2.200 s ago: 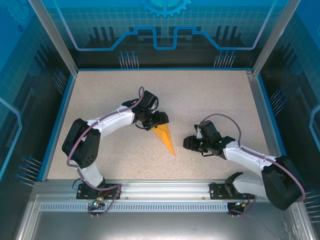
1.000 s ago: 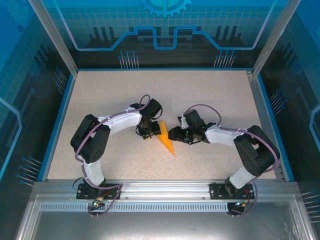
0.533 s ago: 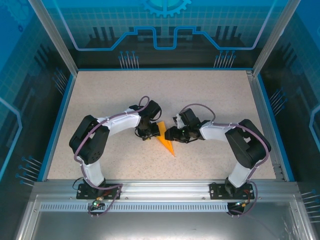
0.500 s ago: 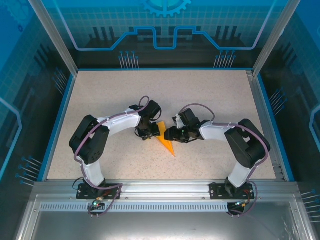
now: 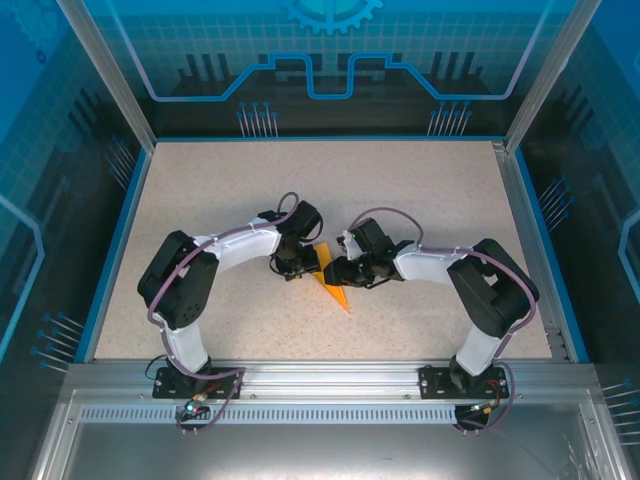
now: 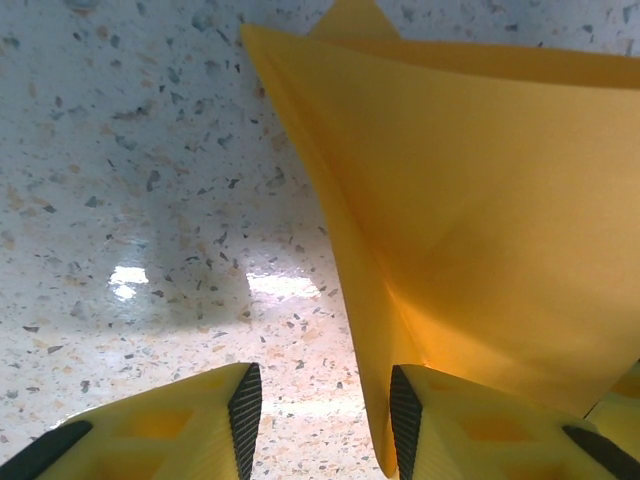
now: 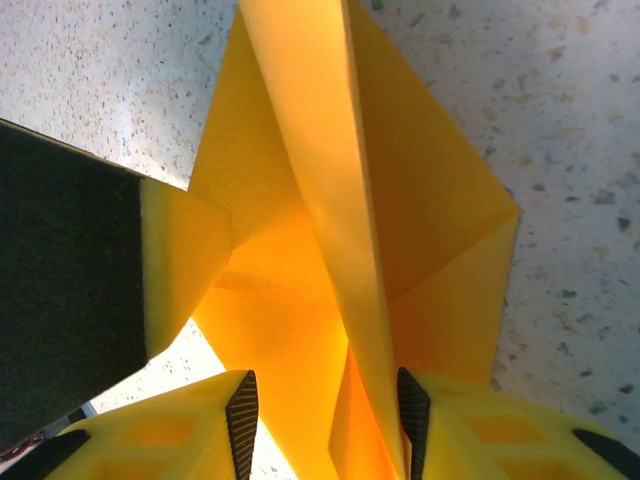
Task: Fold a paper plane with a square sheet of paper (pick it up from the middle)
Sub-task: Move a paper plane to the center of the table.
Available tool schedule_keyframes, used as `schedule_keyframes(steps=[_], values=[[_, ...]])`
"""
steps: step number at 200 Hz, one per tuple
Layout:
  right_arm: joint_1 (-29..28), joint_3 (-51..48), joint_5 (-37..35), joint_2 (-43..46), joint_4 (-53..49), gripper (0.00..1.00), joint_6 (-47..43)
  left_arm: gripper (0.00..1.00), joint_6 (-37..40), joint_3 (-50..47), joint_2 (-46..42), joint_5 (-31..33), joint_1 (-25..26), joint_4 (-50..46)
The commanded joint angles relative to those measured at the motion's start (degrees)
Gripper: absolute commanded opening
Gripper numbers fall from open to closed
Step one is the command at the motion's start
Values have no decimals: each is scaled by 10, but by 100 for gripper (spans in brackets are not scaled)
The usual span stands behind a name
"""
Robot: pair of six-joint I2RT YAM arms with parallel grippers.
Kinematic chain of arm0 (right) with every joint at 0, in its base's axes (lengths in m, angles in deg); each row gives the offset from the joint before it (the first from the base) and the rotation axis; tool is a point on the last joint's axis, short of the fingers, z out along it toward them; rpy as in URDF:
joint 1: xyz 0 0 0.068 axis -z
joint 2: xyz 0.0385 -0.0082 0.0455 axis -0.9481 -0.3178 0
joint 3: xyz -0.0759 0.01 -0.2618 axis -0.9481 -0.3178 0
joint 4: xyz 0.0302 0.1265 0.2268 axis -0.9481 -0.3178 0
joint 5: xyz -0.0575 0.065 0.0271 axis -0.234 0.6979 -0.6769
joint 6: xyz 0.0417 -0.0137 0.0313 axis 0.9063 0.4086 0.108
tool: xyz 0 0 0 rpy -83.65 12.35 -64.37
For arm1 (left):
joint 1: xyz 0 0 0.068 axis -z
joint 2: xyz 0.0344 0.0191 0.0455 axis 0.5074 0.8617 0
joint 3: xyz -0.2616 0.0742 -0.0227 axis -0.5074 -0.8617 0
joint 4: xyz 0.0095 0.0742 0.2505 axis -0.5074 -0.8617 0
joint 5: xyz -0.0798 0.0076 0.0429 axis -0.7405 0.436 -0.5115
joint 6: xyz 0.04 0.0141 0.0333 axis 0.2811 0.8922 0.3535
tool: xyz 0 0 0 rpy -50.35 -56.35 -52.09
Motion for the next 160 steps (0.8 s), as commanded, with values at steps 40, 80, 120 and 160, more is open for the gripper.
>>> schedule_keyframes(steps=[40, 80, 120, 160], values=[[-27, 49, -47, -26, -65, 33, -38, 41, 3, -8, -20, 2, -3, -3], [-37, 65, -64, -36, -83, 30, -47, 40, 5, -8, -23, 3, -3, -6], [-44, 78, -82, -42, -107, 24, -55, 38, 2, -16, -36, 7, -3, 2], [-61, 101, -135, -27, -151, 11, -59, 38, -17, -58, -100, 28, -4, 52]])
